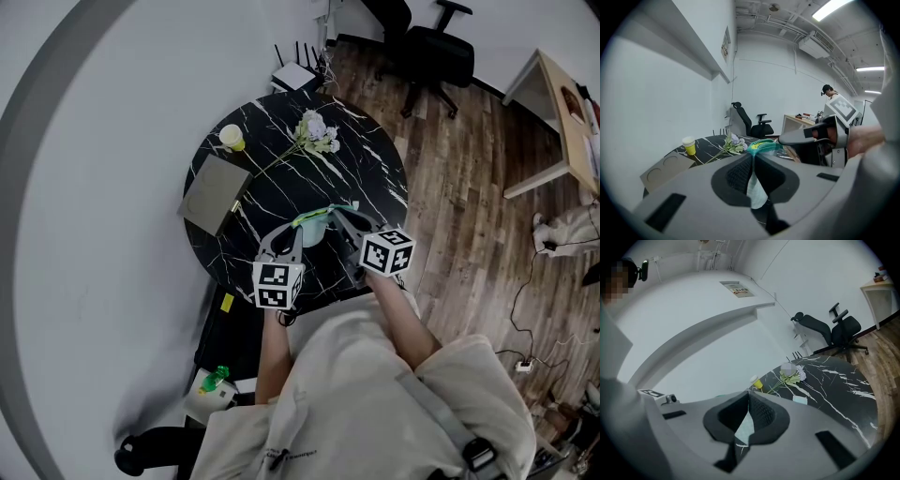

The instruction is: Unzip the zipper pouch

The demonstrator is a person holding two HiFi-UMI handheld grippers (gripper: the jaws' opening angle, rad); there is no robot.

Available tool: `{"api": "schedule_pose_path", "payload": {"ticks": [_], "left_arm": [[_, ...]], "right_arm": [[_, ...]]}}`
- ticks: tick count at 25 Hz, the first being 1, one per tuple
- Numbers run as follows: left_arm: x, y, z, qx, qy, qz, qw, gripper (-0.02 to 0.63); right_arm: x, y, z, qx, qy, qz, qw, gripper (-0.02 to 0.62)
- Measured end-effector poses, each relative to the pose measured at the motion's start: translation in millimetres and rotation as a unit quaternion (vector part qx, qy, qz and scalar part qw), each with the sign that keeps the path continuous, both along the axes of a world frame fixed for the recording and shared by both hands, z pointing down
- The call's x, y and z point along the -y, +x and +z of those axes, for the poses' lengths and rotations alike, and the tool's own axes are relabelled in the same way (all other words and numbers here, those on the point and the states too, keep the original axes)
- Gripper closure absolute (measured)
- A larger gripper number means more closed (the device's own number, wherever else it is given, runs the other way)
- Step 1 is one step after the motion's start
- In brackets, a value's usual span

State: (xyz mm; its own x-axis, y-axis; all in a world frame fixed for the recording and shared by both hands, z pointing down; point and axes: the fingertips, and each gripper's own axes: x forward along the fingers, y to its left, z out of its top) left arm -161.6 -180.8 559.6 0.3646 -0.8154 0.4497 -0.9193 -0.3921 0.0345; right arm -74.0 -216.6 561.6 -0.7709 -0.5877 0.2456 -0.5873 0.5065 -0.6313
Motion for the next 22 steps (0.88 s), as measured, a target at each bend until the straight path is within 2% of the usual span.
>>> {"api": "schedule_pose_path", "payload": {"ticks": [12,22], "left_arm": [[-0.4,0.1,-3.5,0.001,0.006,-0.001,1.0,0.571],[-0.2,3.2,-6.1,0.0,0.012,0.0,0.9999,0.571]], "right_arm": [[14.7,37.8,6.3,-0.042,0.019,0.067,0.997,0.583],[20.2,60.9,16.5,-0.048,0.01,0.102,0.994,0.581]]}}
